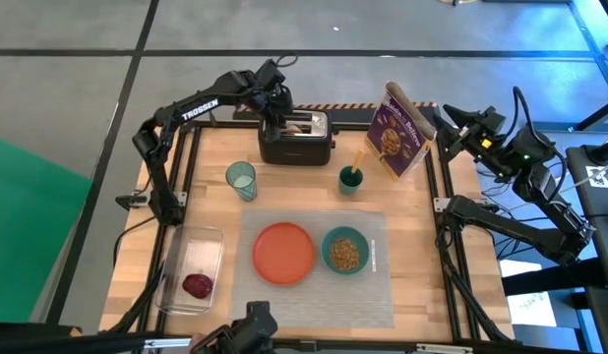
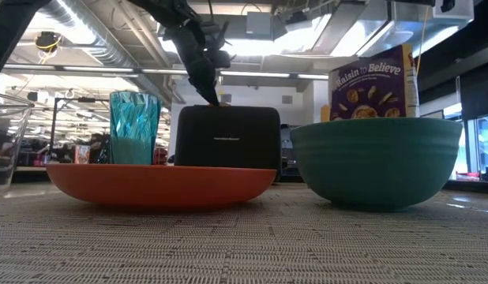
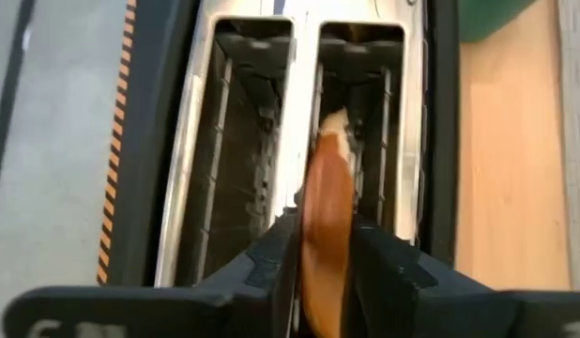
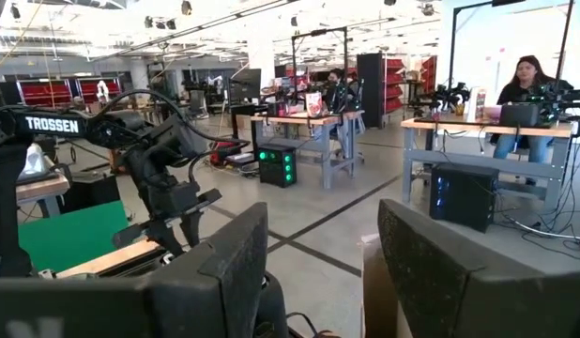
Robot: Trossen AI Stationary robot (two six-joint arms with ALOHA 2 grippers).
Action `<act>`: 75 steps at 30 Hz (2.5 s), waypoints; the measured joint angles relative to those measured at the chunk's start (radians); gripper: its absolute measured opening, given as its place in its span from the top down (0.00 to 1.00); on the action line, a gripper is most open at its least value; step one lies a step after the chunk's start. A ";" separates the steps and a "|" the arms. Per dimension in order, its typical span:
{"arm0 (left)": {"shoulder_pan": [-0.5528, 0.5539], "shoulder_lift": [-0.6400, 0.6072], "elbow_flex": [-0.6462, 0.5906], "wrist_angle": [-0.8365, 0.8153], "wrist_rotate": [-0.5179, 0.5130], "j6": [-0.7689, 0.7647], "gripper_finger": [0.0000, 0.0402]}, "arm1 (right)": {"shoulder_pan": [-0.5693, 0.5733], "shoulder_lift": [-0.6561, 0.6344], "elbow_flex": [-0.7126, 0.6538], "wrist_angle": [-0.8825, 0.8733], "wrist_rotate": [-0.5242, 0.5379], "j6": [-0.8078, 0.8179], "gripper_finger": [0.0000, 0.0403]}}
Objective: Arrange a breakfast setting
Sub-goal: Put the toasted bagel into the orange plate, then put the apple on the orange plate
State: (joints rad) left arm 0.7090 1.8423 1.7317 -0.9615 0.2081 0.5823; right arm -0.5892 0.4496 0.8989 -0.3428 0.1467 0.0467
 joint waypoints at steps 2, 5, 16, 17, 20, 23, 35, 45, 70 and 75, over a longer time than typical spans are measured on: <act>-0.002 0.000 -0.010 0.006 0.014 0.003 0.81 | 0.000 0.000 0.000 0.000 0.000 0.000 0.52; -0.004 0.003 -0.027 0.000 0.017 0.004 0.85 | 0.000 0.000 0.000 0.000 0.001 0.000 0.52; -0.031 -0.047 -0.016 0.007 -0.088 -0.045 0.95 | 0.000 0.000 0.000 0.001 0.001 0.009 0.52; -0.035 -0.061 -0.009 0.007 -0.097 -0.047 0.95 | 0.000 0.000 0.000 0.001 0.001 0.011 0.52; -0.040 -0.113 0.019 0.002 -0.106 -0.054 0.96 | 0.000 0.000 0.000 0.001 0.001 0.026 0.52; -0.051 -0.169 0.046 -0.020 -0.111 -0.071 0.96 | 0.000 0.000 0.000 0.001 0.000 0.028 0.52; -0.235 -0.340 0.094 -0.208 0.350 -0.084 0.96 | 0.000 0.012 0.000 0.030 0.009 0.054 0.52; -0.536 -0.122 -0.033 -0.181 0.258 -0.109 0.96 | 0.000 0.096 -0.001 0.183 -0.045 0.054 0.52; -0.593 0.215 -0.033 -0.226 0.120 -0.135 0.83 | 0.000 0.092 -0.001 0.088 -0.087 0.106 0.52; -0.593 0.206 -0.006 -0.278 0.050 -0.218 0.72 | 0.000 0.098 -0.001 0.116 -0.079 0.079 0.52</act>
State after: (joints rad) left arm 0.1155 2.0486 1.7256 -1.2395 0.2585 0.3638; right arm -0.5888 0.5475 0.8978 -0.2265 0.0677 0.1258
